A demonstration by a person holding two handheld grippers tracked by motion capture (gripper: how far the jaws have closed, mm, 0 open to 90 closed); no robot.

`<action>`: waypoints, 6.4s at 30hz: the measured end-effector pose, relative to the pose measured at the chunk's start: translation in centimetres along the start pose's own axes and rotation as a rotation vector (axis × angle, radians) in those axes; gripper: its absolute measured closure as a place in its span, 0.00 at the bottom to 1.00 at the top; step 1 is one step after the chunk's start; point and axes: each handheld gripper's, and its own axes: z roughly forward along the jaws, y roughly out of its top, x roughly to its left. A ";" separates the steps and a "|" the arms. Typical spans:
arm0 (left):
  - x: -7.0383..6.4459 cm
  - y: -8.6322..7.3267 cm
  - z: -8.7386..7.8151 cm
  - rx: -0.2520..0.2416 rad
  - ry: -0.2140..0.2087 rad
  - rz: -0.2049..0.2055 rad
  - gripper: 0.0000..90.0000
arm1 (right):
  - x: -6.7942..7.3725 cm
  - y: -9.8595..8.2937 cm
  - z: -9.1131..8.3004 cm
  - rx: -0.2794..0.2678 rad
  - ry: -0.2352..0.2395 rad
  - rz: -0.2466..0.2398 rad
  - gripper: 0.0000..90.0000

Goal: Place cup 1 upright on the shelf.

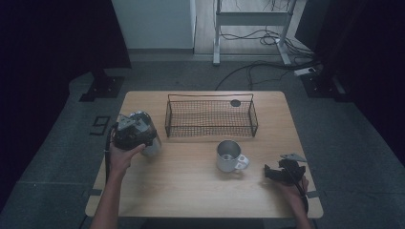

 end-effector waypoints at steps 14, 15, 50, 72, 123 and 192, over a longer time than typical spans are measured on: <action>-0.3 0.6 -0.4 -0.007 -0.001 0.006 0.04 | 0.0 0.0 0.0 0.000 0.000 0.001 0.01; -0.3 0.6 -0.4 -0.008 -0.001 0.006 0.05 | 0.0 0.0 0.0 0.000 0.000 0.000 0.01; -2.0 3.5 -1.2 -0.043 -0.031 0.024 0.05 | 0.0 0.0 0.0 0.001 0.000 -0.001 0.01; -3.0 5.7 -0.8 -0.055 -0.040 0.049 0.05 | 0.0 0.0 0.0 0.001 -0.001 0.001 0.01; -4.4 8.5 2.5 -0.043 -0.078 0.043 0.05 | 0.0 0.0 0.0 -0.002 0.000 -0.002 0.01; -7.3 12.2 7.6 -0.015 -0.103 0.082 0.05 | 0.0 0.0 0.0 -0.001 0.000 -0.002 0.01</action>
